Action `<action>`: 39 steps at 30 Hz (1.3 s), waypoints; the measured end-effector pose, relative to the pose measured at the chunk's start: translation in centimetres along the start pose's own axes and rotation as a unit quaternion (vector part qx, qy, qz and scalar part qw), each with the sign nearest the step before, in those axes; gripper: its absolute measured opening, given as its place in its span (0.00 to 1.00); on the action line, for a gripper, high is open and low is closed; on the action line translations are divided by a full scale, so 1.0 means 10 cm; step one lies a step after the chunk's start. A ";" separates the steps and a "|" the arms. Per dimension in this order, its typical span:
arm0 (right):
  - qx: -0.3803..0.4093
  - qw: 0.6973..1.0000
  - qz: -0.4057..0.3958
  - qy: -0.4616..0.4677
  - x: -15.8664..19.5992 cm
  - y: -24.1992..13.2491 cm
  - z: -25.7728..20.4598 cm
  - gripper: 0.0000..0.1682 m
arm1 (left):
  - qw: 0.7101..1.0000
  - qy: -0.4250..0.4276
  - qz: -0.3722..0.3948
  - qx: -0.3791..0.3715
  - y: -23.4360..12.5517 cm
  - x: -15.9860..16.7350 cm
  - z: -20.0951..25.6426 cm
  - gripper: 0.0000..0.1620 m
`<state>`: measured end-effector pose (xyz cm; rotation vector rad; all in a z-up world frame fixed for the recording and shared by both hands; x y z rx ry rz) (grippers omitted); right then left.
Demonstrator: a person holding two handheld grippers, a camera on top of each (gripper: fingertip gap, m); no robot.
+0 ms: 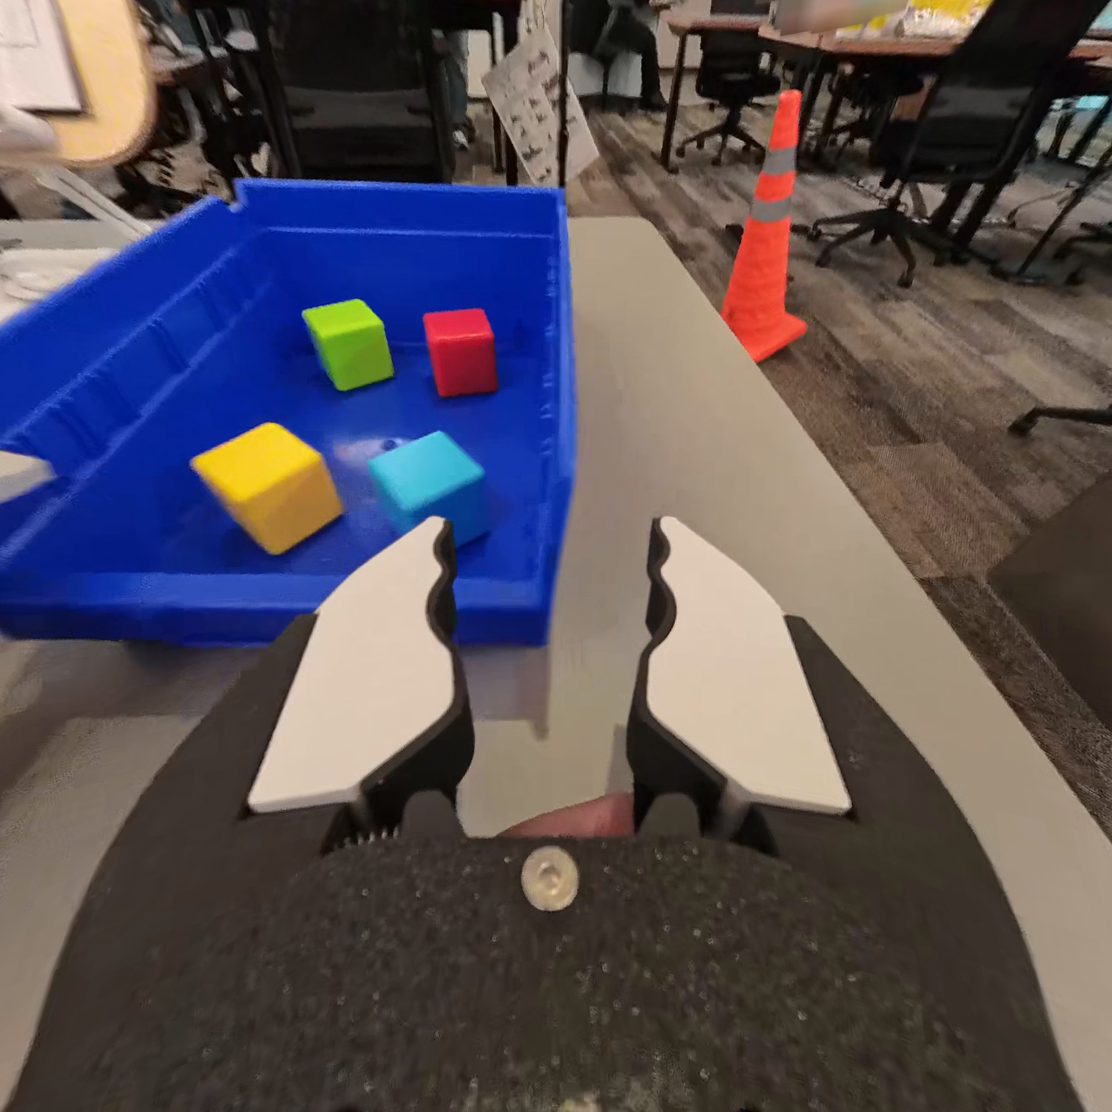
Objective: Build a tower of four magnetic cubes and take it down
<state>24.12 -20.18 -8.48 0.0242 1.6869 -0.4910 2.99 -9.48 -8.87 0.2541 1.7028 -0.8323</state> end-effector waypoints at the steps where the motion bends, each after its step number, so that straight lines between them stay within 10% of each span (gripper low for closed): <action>1: 0.011 1.000 -0.006 -0.004 -0.01 0.07 -0.01 0.36 | 1.000 -0.004 0.002 -0.002 0.00 0.01 -0.04 0.10; 7: -0.014 0.999 -0.045 0.016 0.05 0.36 -0.26 0.33 | 1.000 -0.014 -0.009 -0.006 0.02 0.02 -0.15 0.04; 15: -0.016 0.997 -0.020 0.070 0.04 0.33 -0.33 0.02 | 0.999 -0.028 0.010 -0.041 -0.05 0.07 -0.20 0.03; 21: -0.021 0.996 -0.018 0.086 0.09 0.08 -0.56 0.02 | 0.997 -0.004 0.036 -0.070 -0.37 0.10 -0.29 0.02; 39: -0.174 0.984 -0.047 0.006 0.37 -0.29 -3.03 0.03 | 0.978 -0.092 0.011 -0.184 -1.89 0.85 -2.22 0.02</action>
Point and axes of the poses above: each gripper's, where its closed fingertips meet, y out along the fingers, x out of its underside, z = x × y across the jaws, the point moved 8 cm from there along -y, back along the fingers, and after that the axes turned 7 degrees about y, right-handed, at the moved point
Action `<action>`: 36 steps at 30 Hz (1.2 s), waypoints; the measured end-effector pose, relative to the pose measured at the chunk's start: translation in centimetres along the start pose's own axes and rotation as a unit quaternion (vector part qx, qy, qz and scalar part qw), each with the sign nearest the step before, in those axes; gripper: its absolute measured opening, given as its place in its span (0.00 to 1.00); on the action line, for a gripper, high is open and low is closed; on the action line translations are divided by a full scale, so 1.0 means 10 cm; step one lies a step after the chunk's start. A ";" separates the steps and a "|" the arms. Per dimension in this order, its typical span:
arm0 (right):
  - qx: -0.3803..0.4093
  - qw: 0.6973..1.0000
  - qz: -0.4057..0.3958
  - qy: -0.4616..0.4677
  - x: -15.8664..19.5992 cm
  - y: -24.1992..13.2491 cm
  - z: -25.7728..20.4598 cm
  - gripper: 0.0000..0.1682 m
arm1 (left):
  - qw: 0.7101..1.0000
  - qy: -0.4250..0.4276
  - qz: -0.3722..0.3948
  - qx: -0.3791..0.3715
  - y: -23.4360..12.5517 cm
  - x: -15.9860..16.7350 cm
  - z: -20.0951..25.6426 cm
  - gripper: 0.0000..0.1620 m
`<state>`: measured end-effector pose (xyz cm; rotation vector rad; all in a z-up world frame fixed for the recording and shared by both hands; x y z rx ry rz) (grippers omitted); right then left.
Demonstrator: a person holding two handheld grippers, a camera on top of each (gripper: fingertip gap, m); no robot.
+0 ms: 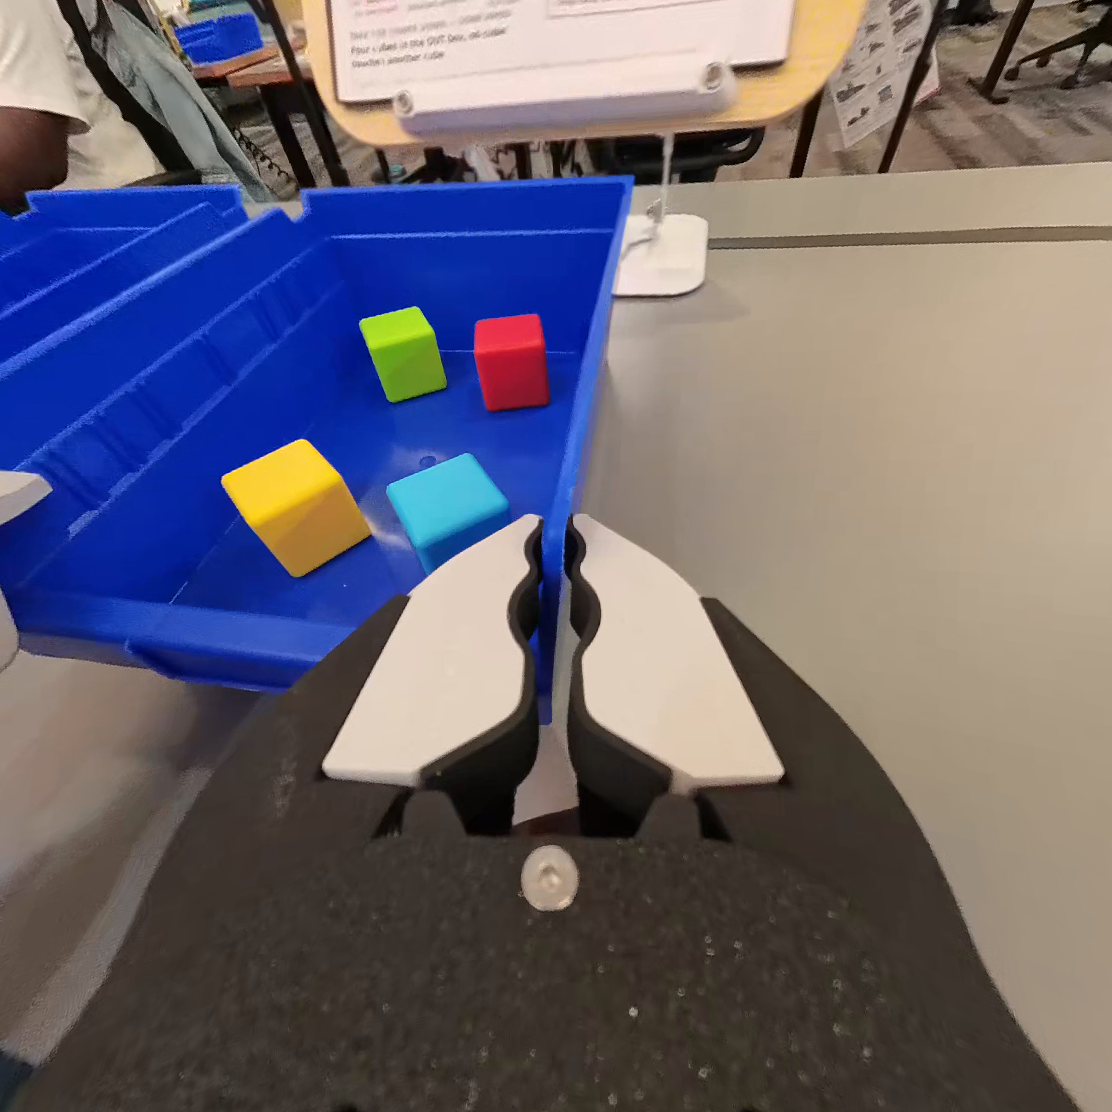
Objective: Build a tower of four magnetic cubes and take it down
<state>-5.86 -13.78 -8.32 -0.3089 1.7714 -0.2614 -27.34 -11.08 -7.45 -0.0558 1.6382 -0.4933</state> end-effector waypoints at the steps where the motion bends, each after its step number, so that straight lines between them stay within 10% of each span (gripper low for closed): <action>1: -0.001 1.000 0.002 -0.003 0.01 0.04 -0.07 0.03 | 1.000 0.001 -0.002 -0.001 0.02 0.01 -0.08 0.02; 11: -0.034 0.999 -0.026 -0.015 0.09 0.27 -0.25 0.05 | 1.000 0.016 -0.008 -0.022 0.08 0.17 -0.33 0.04; 14: -0.067 0.998 -0.011 0.000 0.06 0.15 -0.18 0.25 | 0.999 0.040 -0.013 0.013 0.01 0.19 -0.28 0.21; 19: -0.145 0.988 -0.008 -0.045 0.12 -0.35 -0.02 0.29 | 0.998 0.034 -0.028 0.035 -0.55 0.31 -0.39 0.37; 24: -0.304 0.953 0.005 0.001 0.19 -0.76 0.06 0.18 | 0.997 -0.012 -0.010 -0.081 -0.85 0.30 -1.20 0.37; 31: -0.355 0.934 -0.031 0.028 0.20 -0.71 0.08 0.17 | 0.980 0.004 -0.036 -0.196 -0.34 0.13 -2.65 0.38; 36: -0.389 0.920 -0.055 -0.009 0.27 -0.74 -0.09 0.16 | 0.987 -0.037 -0.063 -0.140 0.10 0.22 -3.07 0.44</action>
Point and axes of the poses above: each gripper's, where its closed fingertips meet, y out along the fingers, x out of its underside, z = x × y across the jaws, the point moved 8 cm from there along -y, back along the fingers, and after that the axes turned 7 degrees about y, right-handed, at the moved point
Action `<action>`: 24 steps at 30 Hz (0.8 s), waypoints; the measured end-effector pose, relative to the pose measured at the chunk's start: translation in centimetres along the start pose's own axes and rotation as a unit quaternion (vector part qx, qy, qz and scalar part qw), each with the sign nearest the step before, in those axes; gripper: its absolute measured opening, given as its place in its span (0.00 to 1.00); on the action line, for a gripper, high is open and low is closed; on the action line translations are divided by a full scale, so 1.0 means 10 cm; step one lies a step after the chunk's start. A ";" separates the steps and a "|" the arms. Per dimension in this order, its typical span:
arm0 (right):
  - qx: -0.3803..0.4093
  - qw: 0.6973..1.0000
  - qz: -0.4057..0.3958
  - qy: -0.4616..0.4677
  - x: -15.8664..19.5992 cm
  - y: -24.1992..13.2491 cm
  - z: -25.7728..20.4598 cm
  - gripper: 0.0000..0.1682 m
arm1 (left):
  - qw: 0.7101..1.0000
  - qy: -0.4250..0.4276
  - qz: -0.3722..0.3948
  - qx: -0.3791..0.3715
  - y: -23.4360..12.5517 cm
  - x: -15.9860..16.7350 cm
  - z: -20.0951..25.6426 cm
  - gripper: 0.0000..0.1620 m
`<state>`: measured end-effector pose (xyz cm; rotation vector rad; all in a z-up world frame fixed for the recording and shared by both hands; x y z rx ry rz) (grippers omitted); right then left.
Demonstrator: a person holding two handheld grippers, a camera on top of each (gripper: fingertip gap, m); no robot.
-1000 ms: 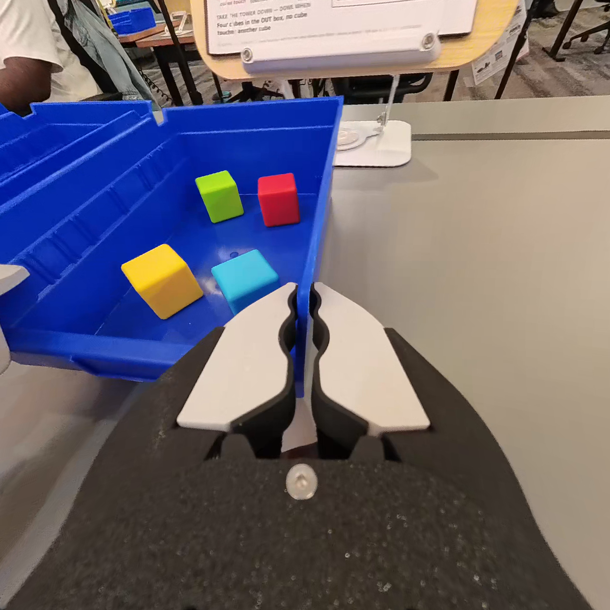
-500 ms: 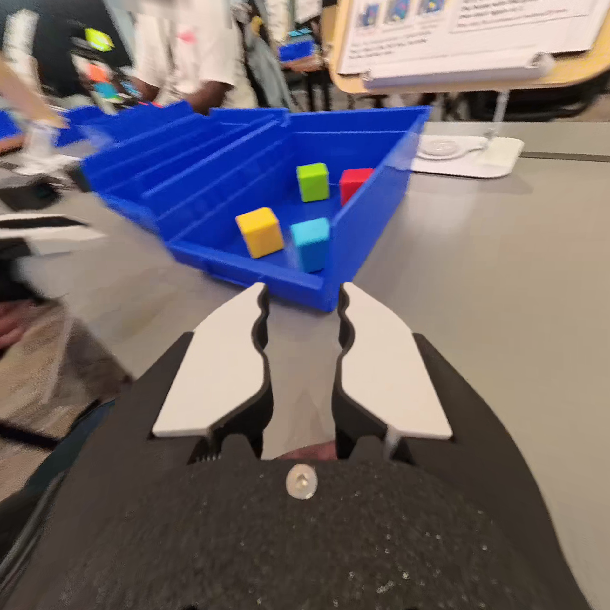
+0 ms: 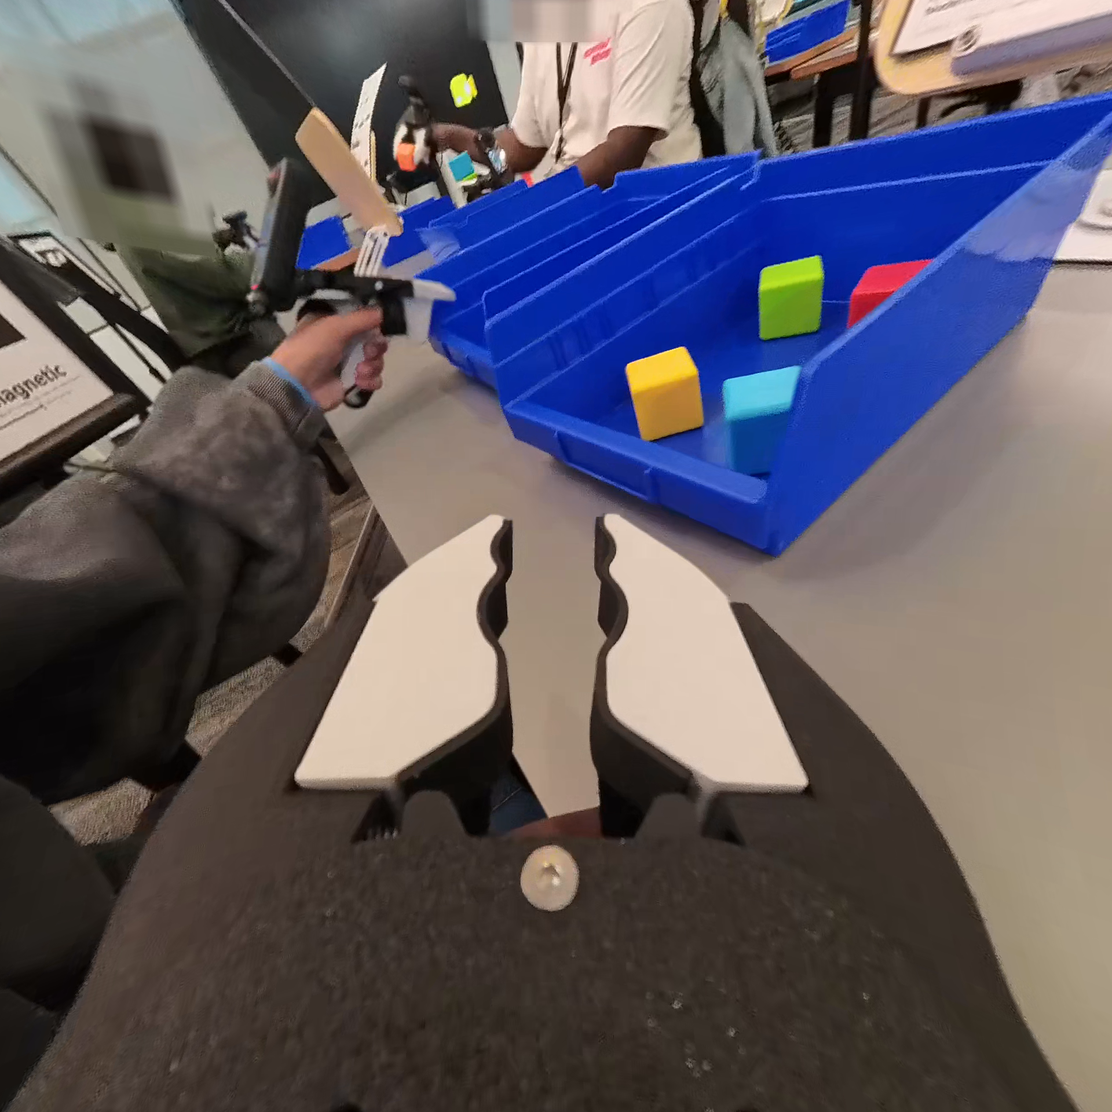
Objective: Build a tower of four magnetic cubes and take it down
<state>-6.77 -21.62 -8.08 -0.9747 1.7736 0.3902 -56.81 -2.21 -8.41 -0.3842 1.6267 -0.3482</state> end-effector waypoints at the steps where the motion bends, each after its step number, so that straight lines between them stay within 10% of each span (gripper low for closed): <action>1: -0.003 1.000 -0.008 -0.002 0.02 0.03 -0.01 0.16 | 1.000 -0.006 0.001 0.007 0.07 -0.01 -0.02 0.40; 5: -0.015 0.999 -0.046 -0.003 0.12 0.15 -0.08 0.15 | 0.997 0.005 0.003 0.074 0.17 -0.04 -0.01 0.08; 24: 0.067 0.996 -0.040 -0.031 0.11 1.42 -0.75 0.31 | 1.000 -0.017 0.022 -0.010 -1.48 0.76 0.67 0.02</action>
Point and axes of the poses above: each gripper's, where its closed fingertips meet, y out along the fingers, x out of its underside, z = x × y across the jaws, the point moved 8 cm from there along -y, back along the fingers, and after that the axes turned 7 degrees about y, right-handed, at the moved point
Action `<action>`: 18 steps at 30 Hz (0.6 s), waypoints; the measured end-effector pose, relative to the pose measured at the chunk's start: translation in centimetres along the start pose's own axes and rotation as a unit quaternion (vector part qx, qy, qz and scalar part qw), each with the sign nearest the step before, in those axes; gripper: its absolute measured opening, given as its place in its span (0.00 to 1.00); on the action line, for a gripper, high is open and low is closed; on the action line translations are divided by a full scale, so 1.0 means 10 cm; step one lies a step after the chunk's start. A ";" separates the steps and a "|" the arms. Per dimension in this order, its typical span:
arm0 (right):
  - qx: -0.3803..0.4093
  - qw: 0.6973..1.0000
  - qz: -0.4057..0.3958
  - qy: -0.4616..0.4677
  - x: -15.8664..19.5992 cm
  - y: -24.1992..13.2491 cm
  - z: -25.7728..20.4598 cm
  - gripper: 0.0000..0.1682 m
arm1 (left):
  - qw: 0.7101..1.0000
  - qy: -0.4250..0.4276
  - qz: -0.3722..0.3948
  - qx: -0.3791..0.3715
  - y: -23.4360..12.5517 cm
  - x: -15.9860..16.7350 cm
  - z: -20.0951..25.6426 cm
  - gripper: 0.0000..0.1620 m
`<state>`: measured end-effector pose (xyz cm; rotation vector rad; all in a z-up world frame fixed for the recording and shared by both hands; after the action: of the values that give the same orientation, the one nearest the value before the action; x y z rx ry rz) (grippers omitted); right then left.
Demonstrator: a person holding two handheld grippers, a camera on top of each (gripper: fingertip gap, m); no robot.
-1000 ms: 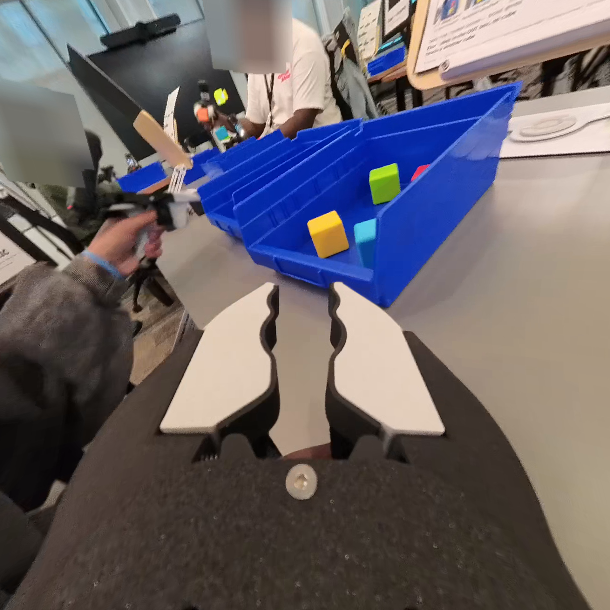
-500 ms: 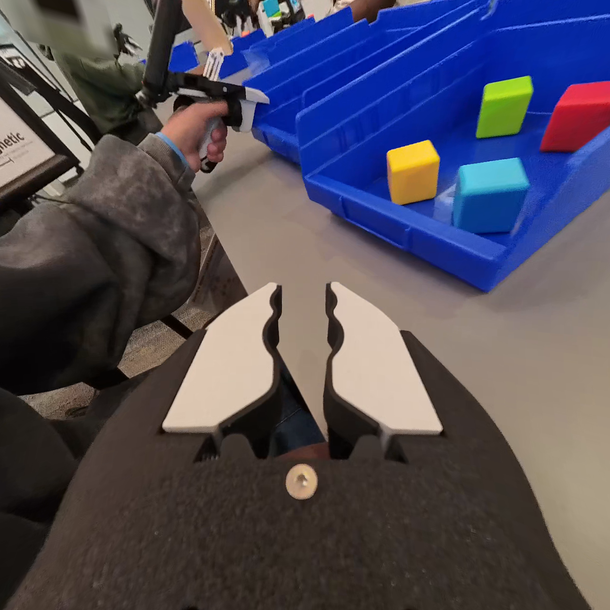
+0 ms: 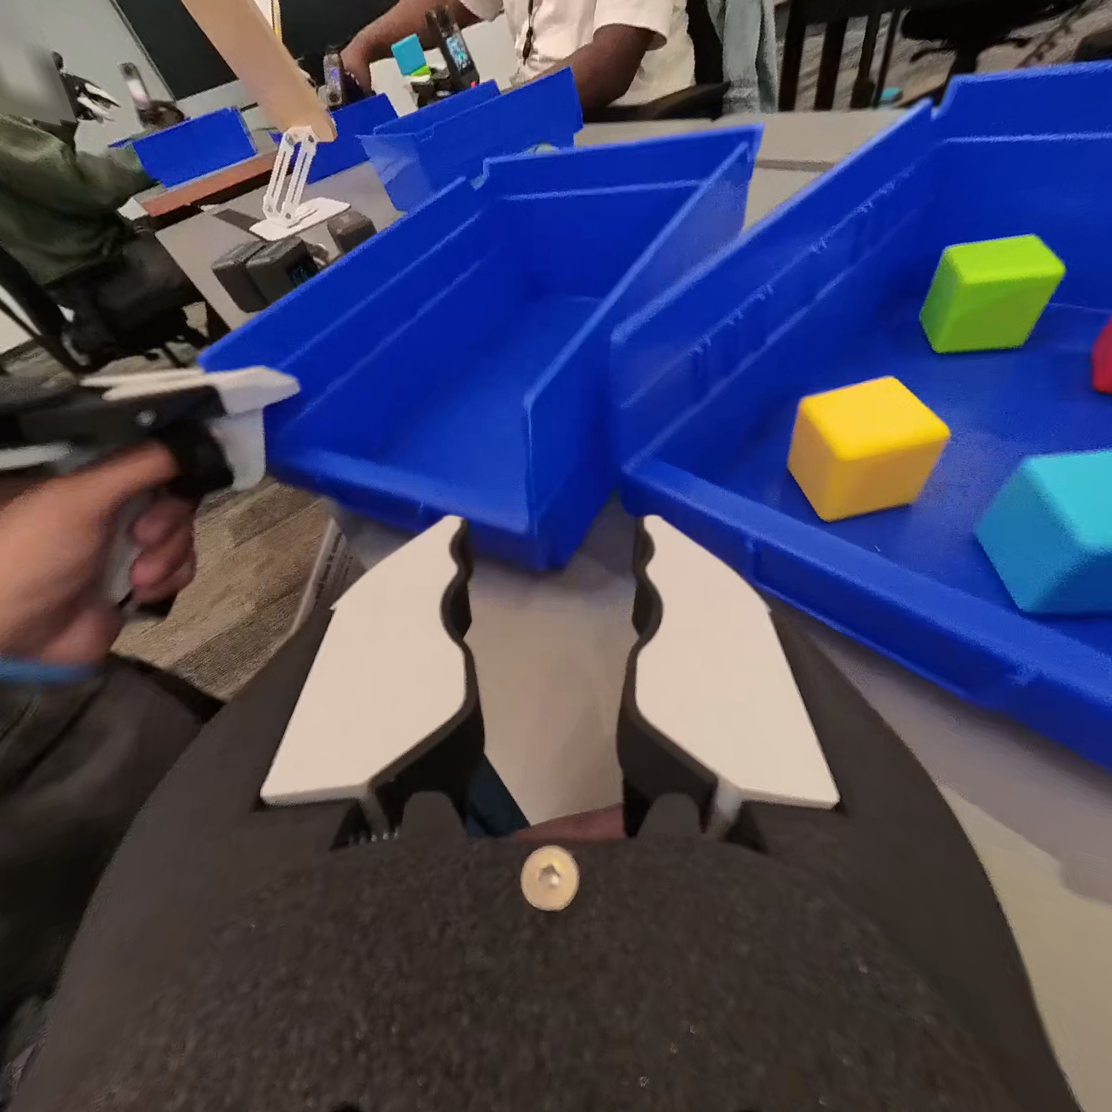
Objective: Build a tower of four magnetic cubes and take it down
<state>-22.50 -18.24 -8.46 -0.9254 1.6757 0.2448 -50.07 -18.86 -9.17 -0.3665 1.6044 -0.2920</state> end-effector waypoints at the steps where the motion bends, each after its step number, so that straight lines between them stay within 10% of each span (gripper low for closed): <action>1: 0.009 1.000 0.004 -0.009 -0.02 0.09 -0.06 0.33 | 1.000 -0.003 0.004 -0.001 -0.07 0.03 0.02 0.02; 8: 0.081 0.996 0.004 -0.021 -0.01 0.48 -0.26 0.26 | 1.000 -0.004 0.026 -0.004 -0.36 0.16 0.14 0.01; 11: 0.119 0.993 0.023 -0.006 -0.06 0.49 -0.25 0.07 | 0.999 -0.003 0.044 -0.029 -0.45 0.16 0.12 0.01; 18: 0.144 0.975 0.147 -0.089 -0.66 0.12 -0.43 0.03 | 0.977 0.039 0.190 -0.092 -0.87 -0.35 0.29 0.01</action>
<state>-26.22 -17.10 -1.50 -0.4259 1.6251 0.2662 -46.47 -25.28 -2.70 -0.1830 1.7450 0.1383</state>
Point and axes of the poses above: each gripper's, where its closed fingertips meet, y out along the fingers, x out of its underside, z = x × y across the jaws, the point moved 8 cm from there along -y, back along the fingers, and after that the axes turned 7 degrees about y, right-handed, at the moved point
